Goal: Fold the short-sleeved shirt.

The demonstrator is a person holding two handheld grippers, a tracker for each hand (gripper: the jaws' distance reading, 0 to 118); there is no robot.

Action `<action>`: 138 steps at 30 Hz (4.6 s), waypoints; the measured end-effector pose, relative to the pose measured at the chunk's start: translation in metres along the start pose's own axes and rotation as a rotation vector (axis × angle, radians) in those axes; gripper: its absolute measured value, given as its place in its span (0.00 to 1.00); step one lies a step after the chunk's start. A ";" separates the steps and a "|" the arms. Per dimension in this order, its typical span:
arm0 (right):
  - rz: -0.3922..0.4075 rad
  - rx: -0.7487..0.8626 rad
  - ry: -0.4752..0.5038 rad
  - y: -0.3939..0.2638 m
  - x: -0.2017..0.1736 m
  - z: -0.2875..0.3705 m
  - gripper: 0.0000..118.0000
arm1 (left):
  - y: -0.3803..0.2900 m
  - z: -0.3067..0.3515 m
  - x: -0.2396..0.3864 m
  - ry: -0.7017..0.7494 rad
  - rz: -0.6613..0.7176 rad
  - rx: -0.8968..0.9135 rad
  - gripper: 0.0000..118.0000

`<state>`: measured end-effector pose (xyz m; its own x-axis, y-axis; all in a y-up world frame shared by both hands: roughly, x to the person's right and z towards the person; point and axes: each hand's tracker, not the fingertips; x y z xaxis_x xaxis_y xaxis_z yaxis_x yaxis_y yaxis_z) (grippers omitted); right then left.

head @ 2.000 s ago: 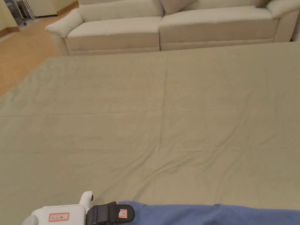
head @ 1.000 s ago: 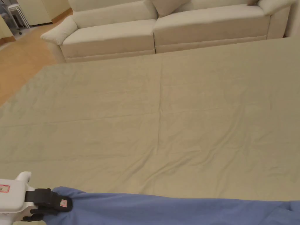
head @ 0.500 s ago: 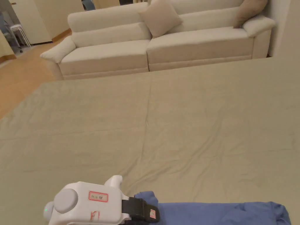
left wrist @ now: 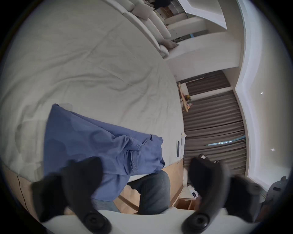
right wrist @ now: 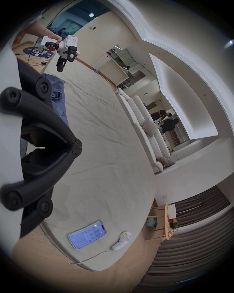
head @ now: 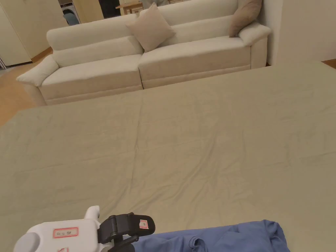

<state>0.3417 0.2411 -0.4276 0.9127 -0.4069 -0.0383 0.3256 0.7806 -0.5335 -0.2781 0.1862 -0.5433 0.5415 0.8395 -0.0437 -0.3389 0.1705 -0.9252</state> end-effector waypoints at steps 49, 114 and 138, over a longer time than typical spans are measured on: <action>0.064 -0.153 -0.051 -0.013 -0.047 -0.050 0.00 | 0.024 0.004 -0.156 0.039 0.108 -0.076 0.05; -0.156 -0.218 0.111 -0.039 0.054 -0.019 0.00 | -0.059 -0.247 0.099 -0.147 -0.264 -0.212 0.00; -0.424 -0.882 0.516 -0.080 0.038 -0.263 0.00 | -0.047 -0.123 0.003 -0.010 -0.107 -0.094 0.01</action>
<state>0.2853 0.0387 -0.6081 0.4893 -0.8706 0.0516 0.1100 0.0029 -0.9939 -0.1664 0.1173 -0.5463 0.5629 0.8243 0.0602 -0.2061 0.2106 -0.9556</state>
